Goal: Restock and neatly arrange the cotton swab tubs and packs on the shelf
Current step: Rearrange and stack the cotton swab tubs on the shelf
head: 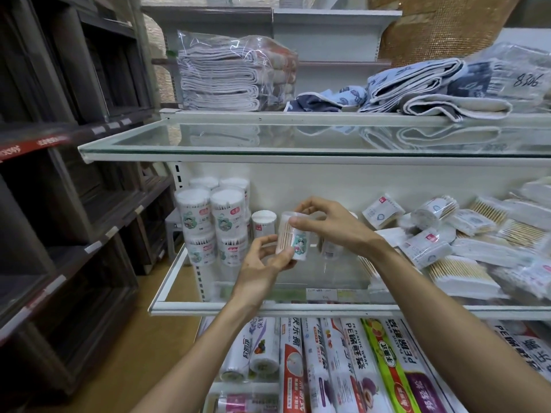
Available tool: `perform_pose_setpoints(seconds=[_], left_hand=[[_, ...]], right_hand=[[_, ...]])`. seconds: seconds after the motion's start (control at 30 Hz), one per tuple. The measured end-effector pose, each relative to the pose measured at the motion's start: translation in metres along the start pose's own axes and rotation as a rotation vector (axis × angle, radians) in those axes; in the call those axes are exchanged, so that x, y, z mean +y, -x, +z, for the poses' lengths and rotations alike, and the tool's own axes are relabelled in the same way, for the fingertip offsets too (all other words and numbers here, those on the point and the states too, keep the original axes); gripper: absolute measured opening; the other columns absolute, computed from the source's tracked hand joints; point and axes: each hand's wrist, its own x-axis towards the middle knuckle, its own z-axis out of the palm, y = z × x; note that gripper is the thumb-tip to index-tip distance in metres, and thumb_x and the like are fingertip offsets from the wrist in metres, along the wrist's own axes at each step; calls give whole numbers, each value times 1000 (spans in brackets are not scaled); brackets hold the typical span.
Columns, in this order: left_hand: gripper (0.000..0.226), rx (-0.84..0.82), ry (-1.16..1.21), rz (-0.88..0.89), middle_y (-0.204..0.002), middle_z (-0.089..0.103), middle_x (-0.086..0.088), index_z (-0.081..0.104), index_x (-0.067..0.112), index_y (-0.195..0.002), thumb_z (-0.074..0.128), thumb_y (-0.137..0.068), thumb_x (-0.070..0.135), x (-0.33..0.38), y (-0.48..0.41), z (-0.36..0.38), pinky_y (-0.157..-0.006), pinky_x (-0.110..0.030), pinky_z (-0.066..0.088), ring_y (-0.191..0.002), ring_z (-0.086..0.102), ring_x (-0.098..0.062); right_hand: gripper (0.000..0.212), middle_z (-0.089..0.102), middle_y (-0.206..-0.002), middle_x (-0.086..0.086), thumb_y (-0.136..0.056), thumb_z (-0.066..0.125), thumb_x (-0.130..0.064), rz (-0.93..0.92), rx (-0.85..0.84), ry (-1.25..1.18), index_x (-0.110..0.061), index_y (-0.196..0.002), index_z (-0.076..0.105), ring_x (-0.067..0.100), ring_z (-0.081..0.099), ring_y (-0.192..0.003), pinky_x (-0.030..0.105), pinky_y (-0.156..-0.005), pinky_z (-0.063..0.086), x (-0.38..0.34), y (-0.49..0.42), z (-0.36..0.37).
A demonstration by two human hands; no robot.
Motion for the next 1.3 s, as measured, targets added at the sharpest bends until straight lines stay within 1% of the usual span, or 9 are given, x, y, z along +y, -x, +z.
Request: perform_pose_setpoints(seconds=[0.2,0.3,0.47,0.63,0.77,0.93,1.07,1.2,1.3], left_hand=[[43,15,-21,102,-126,67,-7,58,19,-126,74,-86,29,-3,13,-26,-93,-35,57,-110,68,-19],[53,78,36,100,-120,69,-11,61,16,-122,76,-77,40,-5,23,-45,-92,-38,57,-109,69,-25],[49,332,-132,73,-113,74,-2,71,35,-107,42,-89,70,-4,33,-92,-99,-44,51,-108,68,-24],[57,488,-165,111,-104,74,-9,72,16,-109,26,-105,49,5,37,-132,-88,-30,53,-99,68,-23],[62,492,-170,73,-101,73,-13,70,6,-114,22,-106,45,5,34,-147,-77,-23,53,-94,69,-22],[77,425,-236,25,-106,75,-9,72,14,-116,20,-95,66,-1,29,-154,-102,-39,50,-103,69,-18],[71,414,-282,16,-113,73,-9,71,19,-119,20,-99,64,-5,23,-160,-107,-46,46,-109,67,-21],[41,605,-309,272,-122,63,-5,64,27,-112,30,-104,48,3,24,-153,-105,-47,46,-114,60,-22],[27,697,-274,507,-112,59,-13,63,24,-106,38,-104,33,22,28,-141,-92,-43,49,-101,59,-22]], right_hand=[[24,74,-111,-3,-92,70,-25,-72,-137,-171,-22,-115,67,12,68,-94,21,-64,53,-11,10,9],[26,73,-112,11,-88,74,-17,-110,-178,-234,-16,-113,68,14,69,-100,30,-85,59,-20,10,30],[36,72,-107,4,-78,84,-35,-105,-188,-193,-25,-108,66,14,69,-96,35,-88,56,-39,3,88],[40,68,-102,-3,-73,82,-50,-164,-77,12,-36,-106,64,14,66,-89,39,-84,58,-52,2,139],[40,63,-108,-4,-78,78,-49,-249,-14,120,-28,-109,62,14,60,-94,39,-83,55,-55,1,168],[38,56,-119,-3,-77,76,-51,-219,-28,173,-38,-103,52,21,54,-107,45,-90,52,-48,-7,184],[40,57,-122,-2,-80,77,-49,-237,-15,188,-34,-106,51,21,54,-106,46,-89,52,-44,-9,187],[49,61,-119,-2,-80,74,-54,-219,1,202,-30,-118,55,16,58,-102,37,-90,53,-47,-7,177],[27,65,-98,-6,-92,67,-42,-281,176,156,-21,-107,65,4,57,-82,19,-77,48,-51,-1,151]])
